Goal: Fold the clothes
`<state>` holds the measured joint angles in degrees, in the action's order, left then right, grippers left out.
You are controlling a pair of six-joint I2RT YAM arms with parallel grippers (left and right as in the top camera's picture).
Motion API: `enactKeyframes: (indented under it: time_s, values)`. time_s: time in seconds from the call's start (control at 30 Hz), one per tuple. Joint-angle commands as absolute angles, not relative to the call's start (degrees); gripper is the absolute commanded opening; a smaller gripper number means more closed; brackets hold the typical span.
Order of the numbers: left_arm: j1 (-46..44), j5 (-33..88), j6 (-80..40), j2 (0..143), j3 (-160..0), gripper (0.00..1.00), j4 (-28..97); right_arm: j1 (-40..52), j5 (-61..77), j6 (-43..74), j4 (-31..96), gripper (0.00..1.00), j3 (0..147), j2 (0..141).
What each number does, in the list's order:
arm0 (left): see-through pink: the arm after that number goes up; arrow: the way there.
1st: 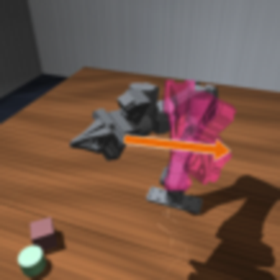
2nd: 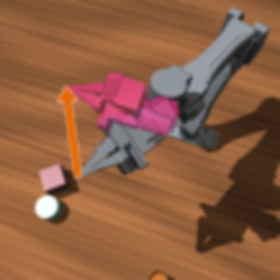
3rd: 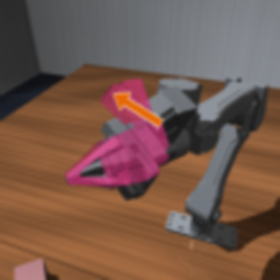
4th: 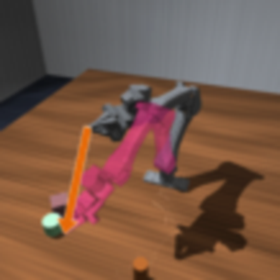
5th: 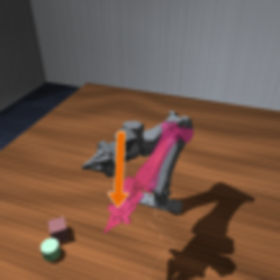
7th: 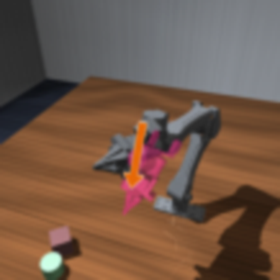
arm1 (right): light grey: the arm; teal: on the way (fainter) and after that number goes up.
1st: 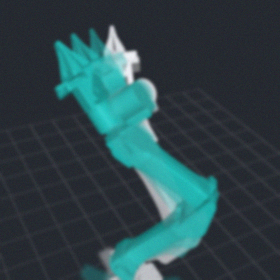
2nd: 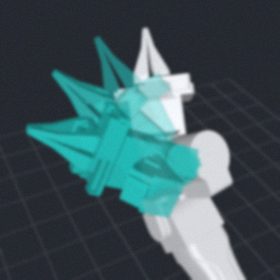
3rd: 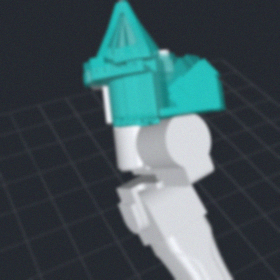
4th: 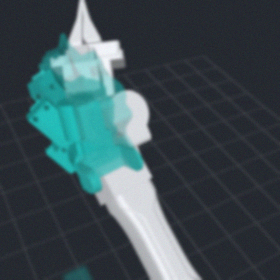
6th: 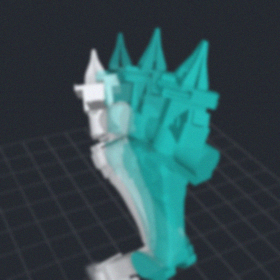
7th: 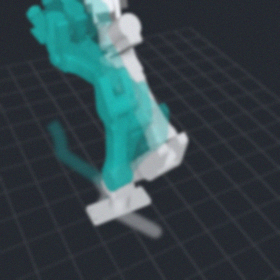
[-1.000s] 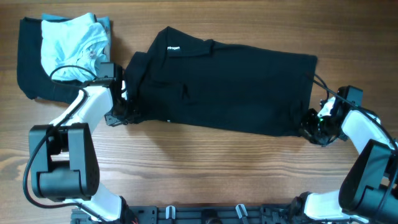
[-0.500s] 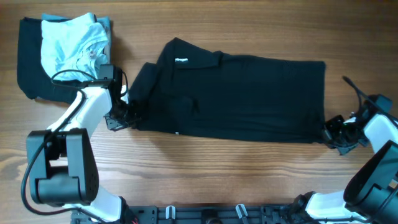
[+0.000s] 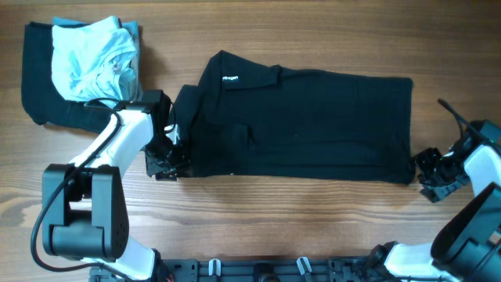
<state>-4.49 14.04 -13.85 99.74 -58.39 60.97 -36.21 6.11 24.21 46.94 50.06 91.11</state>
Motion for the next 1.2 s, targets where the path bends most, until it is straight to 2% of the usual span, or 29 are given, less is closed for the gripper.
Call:
enactKeyframes:
  time_s: [0.0, 0.17, 0.27, 0.33, 0.63, 0.93, 1.17]
  values:
    - [-4.25, 13.54, -13.74, 97.45, -62.81, 0.46, 63.07, -36.62, 7.86, 24.12, 47.75, 0.69, 55.00, 84.64]
    - [-4.62, 13.47, -13.72, 96.57, -72.36, 0.43, 61.28, -36.62, 20.14, 21.78, 45.45, 0.70, 56.99, 78.61]
    - [-5.98, 15.20, -11.79, 96.57, -74.87, 0.34, 51.66, -36.60, 26.35, 20.95, 43.11, 0.70, 56.99, 76.09]
    - [-7.46, 16.29, -8.99, 96.92, -74.85, 0.34, 43.62, -36.56, 27.88, 20.86, 42.26, 0.71, 56.99, 75.50]
    - [-13.74, 15.62, -8.95, 108.44, -74.85, 0.46, 16.21, -36.34, 30.09, 16.64, 43.29, 0.73, 56.88, 75.55]
    - [-14.68, 15.66, -9.47, 117.45, -74.85, 0.59, 11.42, -36.34, 29.39, 16.49, 43.42, 0.74, 56.64, 75.55]
    - [-15.03, 15.64, -9.91, 119.50, -74.85, 0.56, 10.00, -36.34, 27.79, 16.49, 43.38, 0.75, 56.51, 75.55]
